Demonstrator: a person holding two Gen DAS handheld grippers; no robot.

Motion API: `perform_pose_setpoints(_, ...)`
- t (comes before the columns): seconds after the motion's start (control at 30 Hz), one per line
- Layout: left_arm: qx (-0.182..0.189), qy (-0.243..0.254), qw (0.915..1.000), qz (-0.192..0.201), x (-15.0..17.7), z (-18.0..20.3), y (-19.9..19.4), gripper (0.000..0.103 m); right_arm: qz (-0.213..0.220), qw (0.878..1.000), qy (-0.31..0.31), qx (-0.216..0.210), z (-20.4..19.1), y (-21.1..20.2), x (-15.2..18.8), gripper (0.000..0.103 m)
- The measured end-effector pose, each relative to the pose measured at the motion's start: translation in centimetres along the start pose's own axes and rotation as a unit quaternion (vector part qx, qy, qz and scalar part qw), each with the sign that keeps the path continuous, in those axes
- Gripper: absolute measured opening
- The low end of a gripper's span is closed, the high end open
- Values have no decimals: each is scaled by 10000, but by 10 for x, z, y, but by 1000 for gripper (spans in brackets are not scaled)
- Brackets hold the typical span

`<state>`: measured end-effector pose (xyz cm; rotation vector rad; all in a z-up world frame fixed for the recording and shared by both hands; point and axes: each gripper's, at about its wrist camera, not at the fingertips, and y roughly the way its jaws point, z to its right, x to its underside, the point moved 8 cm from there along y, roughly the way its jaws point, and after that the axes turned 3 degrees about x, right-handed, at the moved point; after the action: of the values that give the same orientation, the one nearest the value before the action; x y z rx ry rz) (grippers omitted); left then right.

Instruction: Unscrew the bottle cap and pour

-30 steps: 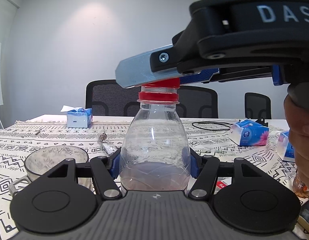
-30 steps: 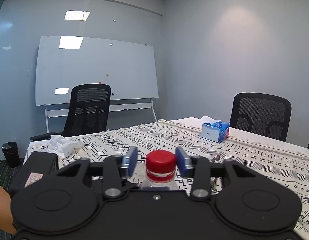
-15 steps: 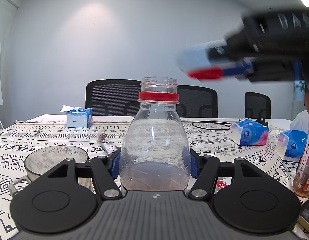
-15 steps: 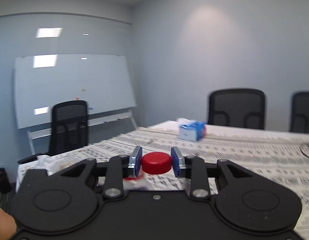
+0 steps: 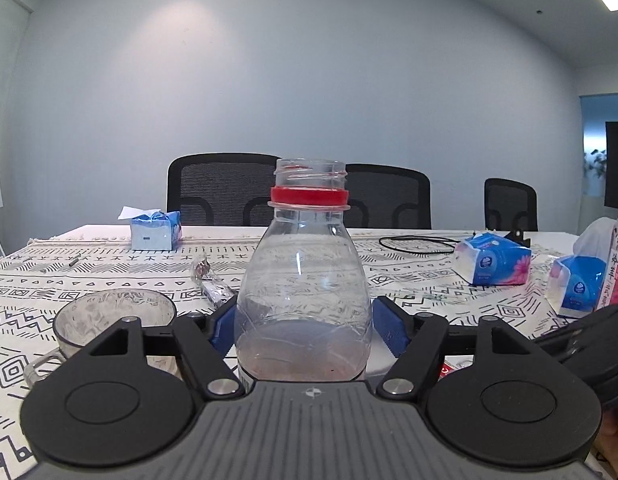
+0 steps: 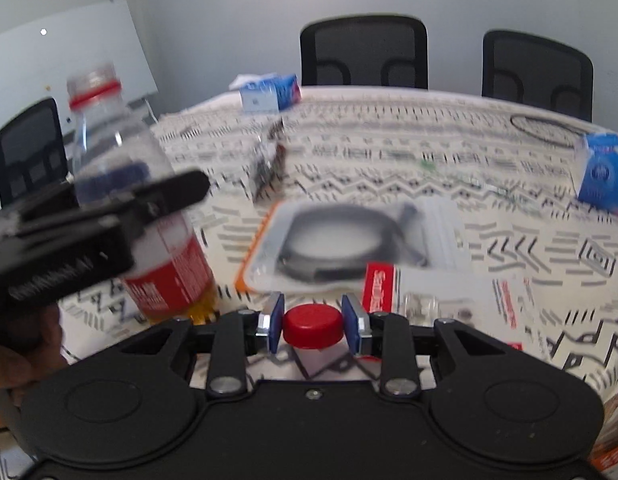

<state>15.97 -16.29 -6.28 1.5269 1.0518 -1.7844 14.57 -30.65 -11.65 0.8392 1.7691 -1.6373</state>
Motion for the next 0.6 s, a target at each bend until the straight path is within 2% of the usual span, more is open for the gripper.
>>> perform_pose_setpoints(0.07, 43, -11, 10000, -18, -1, 0, -3, 72, -2, 10000, -14, 86, -1, 1, 5, 39)
perform_pose_setpoints(0.2, 162, -93, 9998, -68, -2, -1, -11, 73, 122, 9997, -8, 213, 0, -7, 4, 52)
perform_pose_setpoints(0.3, 151, -87, 9998, -18, -6, -2, -19, 80, 333, 9990, -19, 303, 2, -17, -3, 59)
perform_pose_setpoints(0.5, 60, -239, 9995, 172, -17, -3, -46, 84, 843, 9947, -78, 583, 0, -44, -15, 66)
perform_pose_setpoints(0.6, -40, -240, 9994, 240, -22, -3, -61, 84, 973, 9938, -48, 538, -5, -52, -18, 68)
